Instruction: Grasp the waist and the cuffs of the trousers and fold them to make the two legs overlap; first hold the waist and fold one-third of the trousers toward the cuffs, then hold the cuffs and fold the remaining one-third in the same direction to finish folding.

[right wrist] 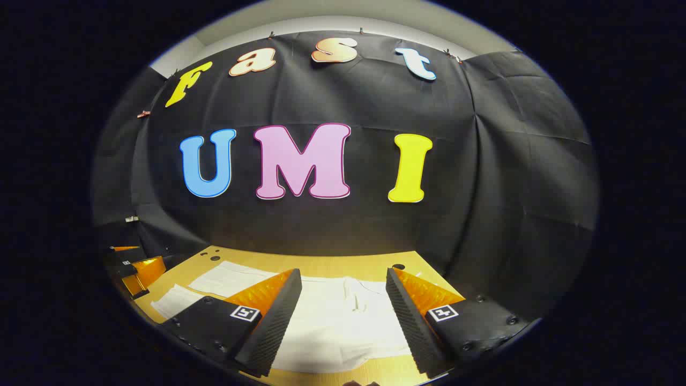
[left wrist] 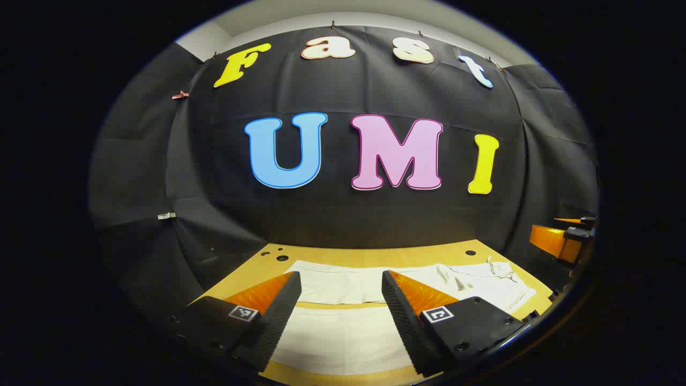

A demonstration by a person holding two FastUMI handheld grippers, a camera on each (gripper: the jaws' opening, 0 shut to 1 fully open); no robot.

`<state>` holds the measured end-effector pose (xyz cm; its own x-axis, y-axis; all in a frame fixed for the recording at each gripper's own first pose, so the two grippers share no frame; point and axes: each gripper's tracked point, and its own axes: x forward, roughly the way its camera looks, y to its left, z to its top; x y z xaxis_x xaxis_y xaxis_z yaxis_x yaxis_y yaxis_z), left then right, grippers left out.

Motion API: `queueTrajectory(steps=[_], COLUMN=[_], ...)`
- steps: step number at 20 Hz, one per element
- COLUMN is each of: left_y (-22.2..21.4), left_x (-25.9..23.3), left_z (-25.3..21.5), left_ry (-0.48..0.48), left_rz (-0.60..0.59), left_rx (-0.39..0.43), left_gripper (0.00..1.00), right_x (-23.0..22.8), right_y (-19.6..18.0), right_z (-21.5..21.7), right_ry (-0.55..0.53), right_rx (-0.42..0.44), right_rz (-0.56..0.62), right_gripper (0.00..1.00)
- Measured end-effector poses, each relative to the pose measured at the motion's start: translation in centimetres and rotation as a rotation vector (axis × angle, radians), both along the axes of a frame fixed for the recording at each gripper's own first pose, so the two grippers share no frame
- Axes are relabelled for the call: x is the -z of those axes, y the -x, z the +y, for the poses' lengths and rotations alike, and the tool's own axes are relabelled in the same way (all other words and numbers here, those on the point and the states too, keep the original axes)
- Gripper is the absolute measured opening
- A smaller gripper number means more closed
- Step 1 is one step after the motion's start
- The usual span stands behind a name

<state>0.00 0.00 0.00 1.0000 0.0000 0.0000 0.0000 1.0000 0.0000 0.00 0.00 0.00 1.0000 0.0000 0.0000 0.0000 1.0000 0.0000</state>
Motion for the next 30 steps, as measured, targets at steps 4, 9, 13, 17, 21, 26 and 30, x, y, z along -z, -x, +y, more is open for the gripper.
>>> queueTrajectory(steps=[4,9,13,17,21,26,30], left_y=[-0.5,-0.6,-1.2,-1.8,-2.3,-2.9,-3.1], left_x=[0.5,0.7,0.2,0.0,0.0,0.6,1.6], left_z=[-0.2,-0.7,0.4,1.1,1.3,1.1,1.1], left_ry=[-0.008,-0.023,-0.047,-0.051,-0.046,-0.041,-0.03], left_rz=[0.011,0.014,-0.002,-0.005,-0.001,0.009,0.036], left_rx=[0.004,0.006,-0.022,-0.044,-0.048,-0.041,-0.042], left_gripper=[0.95,0.96,0.95,0.95,0.96,0.95,0.95], right_x=[0.4,1.0,1.5,1.2,1.6,2.7,3.4], right_y=[-0.5,-0.8,-1.2,-1.8,-2.1,-2.5,-2.9], right_z=[0.0,-0.5,-1.0,-1.7,-2.6,-4.2,-6.0], right_ry=[0.009,0.014,-0.007,-0.02,-0.011,0.056,0.152], right_rx=[-0.004,-0.011,-0.017,-0.009,0.001,-0.013,-0.034], right_rz=[0.009,0.018,0.03,0.019,0.02,0.039,0.05], right_gripper=[0.98,0.98,0.97,0.97,0.97,0.97,0.98])
